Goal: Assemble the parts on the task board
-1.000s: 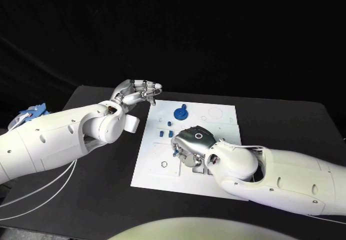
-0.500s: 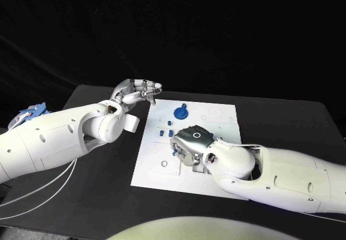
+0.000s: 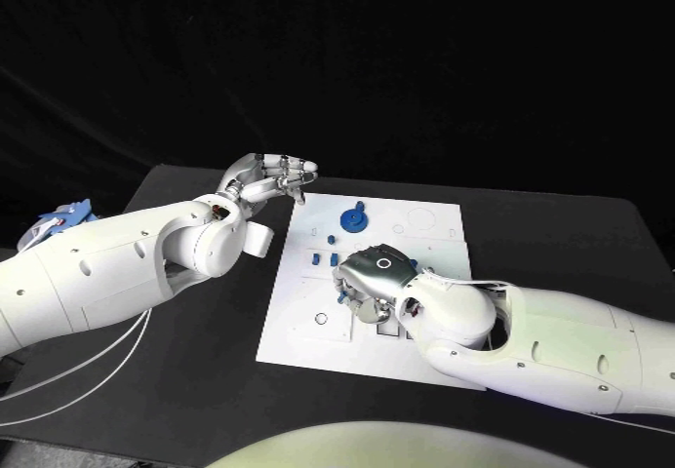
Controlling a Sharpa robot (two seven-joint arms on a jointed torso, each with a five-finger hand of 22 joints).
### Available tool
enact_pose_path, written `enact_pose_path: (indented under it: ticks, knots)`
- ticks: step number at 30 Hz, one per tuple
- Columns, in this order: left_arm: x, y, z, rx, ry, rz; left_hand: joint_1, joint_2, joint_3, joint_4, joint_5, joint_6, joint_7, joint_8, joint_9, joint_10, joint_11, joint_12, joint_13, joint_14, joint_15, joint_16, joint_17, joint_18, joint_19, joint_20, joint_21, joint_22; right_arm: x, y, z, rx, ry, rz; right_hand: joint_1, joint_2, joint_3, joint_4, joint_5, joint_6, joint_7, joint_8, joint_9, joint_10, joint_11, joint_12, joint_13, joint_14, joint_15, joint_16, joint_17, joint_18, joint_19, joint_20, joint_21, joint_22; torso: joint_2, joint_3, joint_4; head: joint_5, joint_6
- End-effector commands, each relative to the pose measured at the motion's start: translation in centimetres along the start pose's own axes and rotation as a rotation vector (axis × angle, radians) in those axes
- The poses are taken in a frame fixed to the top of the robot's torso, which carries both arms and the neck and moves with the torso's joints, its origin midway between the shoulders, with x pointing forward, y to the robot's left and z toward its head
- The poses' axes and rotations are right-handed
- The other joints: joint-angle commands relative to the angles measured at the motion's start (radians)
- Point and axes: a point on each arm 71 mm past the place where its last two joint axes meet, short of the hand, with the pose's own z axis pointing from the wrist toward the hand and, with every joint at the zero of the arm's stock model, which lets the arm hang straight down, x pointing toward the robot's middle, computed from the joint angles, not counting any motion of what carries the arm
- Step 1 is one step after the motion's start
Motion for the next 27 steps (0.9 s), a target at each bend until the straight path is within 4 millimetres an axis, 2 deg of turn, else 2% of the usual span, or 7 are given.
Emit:
enact_pose_path:
  ticks: [1, 27]
  knots:
    - [0.25, -0.09, 0.05, 0.004, 0.018, -0.008, -0.005, 0.003, -0.005, -0.003, 0.001, -0.003, 0.006, -0.005, 0.001, -0.009, -0.002, -0.004, -0.001, -0.006, 0.003, 0.0, -0.001, 0.013, -0.008, 0.0, 0.003, 0.002, 0.18, 0.02, 0.02, 0.004, 0.018, -0.02, -0.01, -0.002, 0.001, 0.005, -0.002, 0.007, 0.001, 0.006, 0.0, 0.007, -0.002, -0.003, -0.001, 0.033, -0.005, -0.005, 0.0, -0.011, 0.004, 0.0, 0.002, 0.014, 0.0, -0.0002, -0.0001, 0.0, -0.001]
    - [0.2, -0.04, 0.05, -0.001, 0.02, -0.007, -0.006, 0.003, -0.006, -0.004, 0.001, -0.004, 0.006, -0.005, 0.002, -0.013, -0.001, -0.003, -0.002, -0.007, 0.004, 0.001, -0.001, 0.013, -0.009, 0.001, 0.002, 0.002, 0.18, 0.04, -0.14, 0.01, 0.021, -0.024, -0.012, -0.002, 0.002, 0.008, -0.003, 0.007, 0.0, 0.005, 0.001, 0.01, -0.003, -0.005, -0.001, 0.033, -0.006, -0.006, -0.002, -0.012, 0.005, 0.0, 0.002, 0.015, 0.001, 0.0002, -0.0007, 0.003, -0.001]
